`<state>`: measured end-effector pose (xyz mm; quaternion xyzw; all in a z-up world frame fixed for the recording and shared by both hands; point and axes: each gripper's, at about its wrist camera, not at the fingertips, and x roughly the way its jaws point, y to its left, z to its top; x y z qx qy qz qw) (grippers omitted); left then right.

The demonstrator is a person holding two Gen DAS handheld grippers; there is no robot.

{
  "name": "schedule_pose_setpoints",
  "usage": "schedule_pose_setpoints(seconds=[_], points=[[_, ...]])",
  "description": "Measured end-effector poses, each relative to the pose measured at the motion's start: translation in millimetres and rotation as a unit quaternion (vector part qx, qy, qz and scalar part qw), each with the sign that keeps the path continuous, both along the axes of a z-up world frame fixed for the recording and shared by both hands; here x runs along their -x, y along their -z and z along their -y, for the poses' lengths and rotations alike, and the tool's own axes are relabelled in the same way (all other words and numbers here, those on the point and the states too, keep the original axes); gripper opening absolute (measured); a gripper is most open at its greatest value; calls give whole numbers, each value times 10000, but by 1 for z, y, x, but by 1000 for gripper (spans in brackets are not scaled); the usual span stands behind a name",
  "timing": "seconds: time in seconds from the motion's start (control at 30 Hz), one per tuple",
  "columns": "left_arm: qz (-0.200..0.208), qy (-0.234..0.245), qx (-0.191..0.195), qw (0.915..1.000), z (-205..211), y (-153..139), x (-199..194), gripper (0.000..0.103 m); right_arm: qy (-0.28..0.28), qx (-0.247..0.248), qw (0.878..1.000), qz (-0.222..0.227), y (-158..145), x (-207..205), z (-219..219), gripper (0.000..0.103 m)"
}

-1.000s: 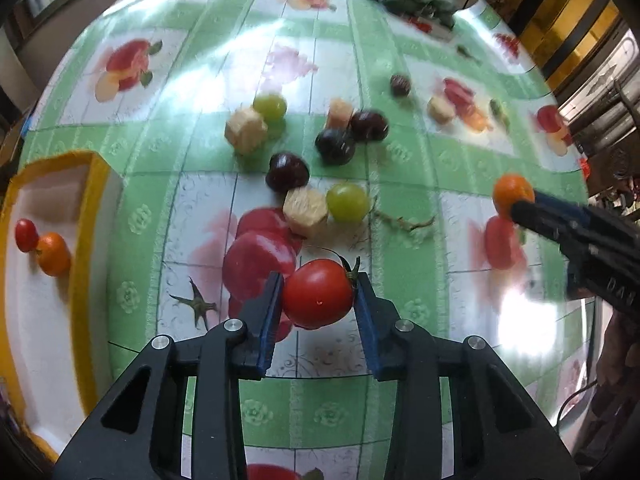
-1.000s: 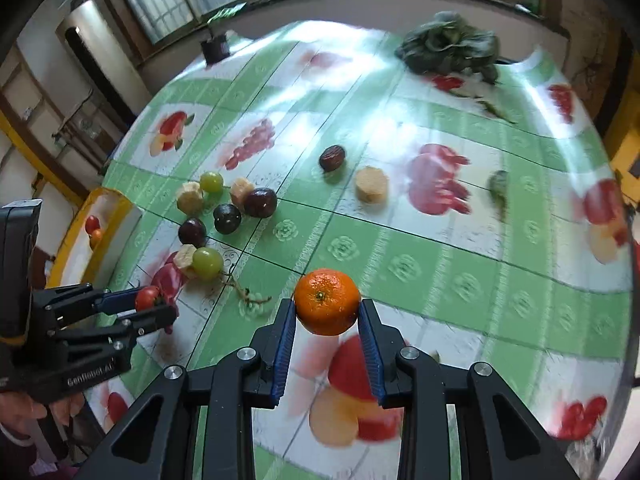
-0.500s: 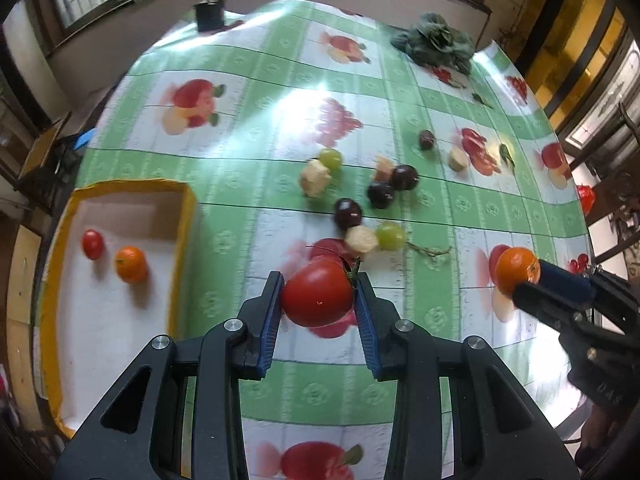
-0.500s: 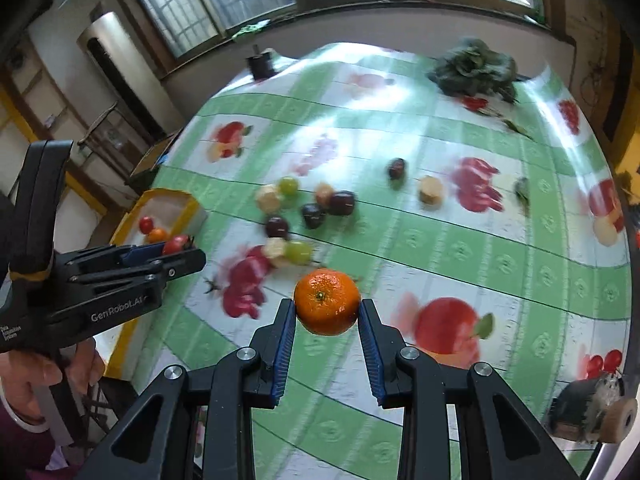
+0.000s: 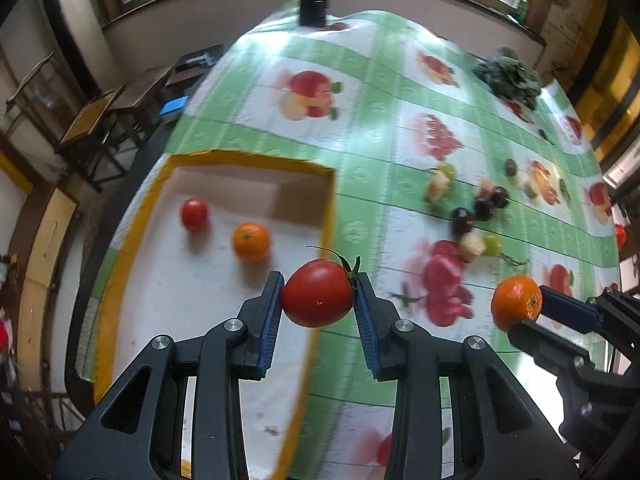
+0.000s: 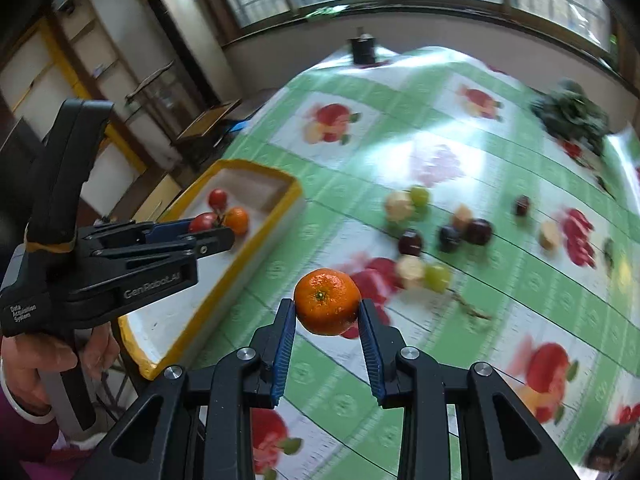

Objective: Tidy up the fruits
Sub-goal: 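Carry both fruits to white tray and open both tools to release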

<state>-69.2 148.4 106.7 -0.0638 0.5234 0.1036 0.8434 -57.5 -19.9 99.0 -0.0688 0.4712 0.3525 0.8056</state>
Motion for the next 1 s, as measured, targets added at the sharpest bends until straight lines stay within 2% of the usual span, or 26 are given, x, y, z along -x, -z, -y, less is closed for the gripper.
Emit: schedule_pose_setpoints(seconds=[0.37,1.0], points=[[-122,-514,-6,9986,-54,13,6,34,-727,84,9973,-43,6,4,-70,31],[-498,-981,200,9937,-105,53,5,34,-1245,161,9918,-260,29,-8,-144,31]])
